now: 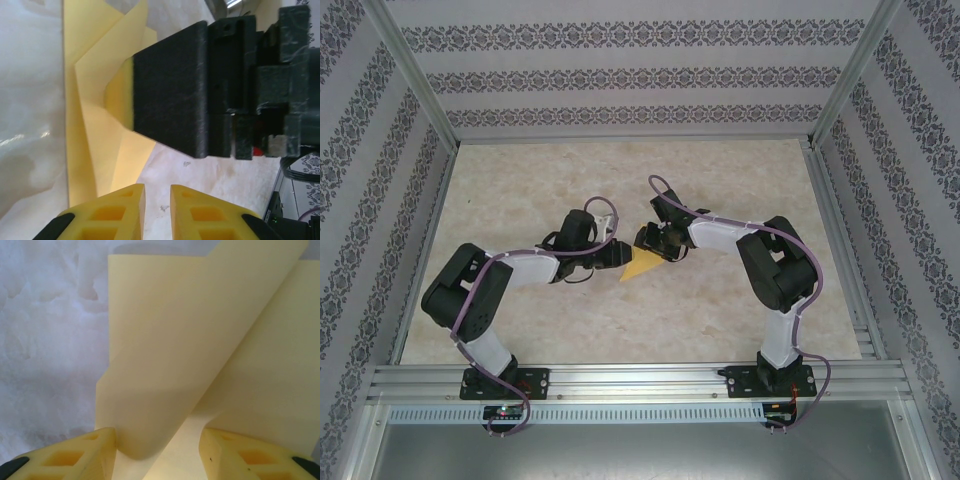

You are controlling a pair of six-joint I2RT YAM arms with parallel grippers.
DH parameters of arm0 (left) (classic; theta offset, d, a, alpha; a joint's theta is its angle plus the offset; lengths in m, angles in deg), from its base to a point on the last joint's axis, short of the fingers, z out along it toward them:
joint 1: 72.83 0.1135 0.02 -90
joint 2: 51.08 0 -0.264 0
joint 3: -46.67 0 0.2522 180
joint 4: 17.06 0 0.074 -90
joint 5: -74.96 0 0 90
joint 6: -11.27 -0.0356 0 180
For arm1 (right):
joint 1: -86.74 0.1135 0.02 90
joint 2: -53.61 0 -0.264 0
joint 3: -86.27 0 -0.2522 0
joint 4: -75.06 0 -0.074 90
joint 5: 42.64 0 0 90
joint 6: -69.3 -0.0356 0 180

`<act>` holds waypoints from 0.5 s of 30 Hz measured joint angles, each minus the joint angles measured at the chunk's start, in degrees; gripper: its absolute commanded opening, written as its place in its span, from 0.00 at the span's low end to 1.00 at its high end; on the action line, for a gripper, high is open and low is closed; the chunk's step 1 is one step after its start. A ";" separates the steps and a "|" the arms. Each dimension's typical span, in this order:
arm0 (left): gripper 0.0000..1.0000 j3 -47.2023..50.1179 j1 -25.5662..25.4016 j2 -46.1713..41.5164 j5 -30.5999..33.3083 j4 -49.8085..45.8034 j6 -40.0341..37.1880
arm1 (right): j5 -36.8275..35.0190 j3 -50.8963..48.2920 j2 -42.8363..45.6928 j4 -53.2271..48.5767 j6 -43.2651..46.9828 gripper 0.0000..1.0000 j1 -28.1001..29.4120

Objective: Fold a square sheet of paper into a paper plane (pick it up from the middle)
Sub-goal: Fourth fold the wing at the center of the table.

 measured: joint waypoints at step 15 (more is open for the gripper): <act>0.19 -1.25 -0.79 4.90 -0.22 -0.28 1.86 | -0.11 0.52 -0.46 -0.68 -1.07 0.49 -0.02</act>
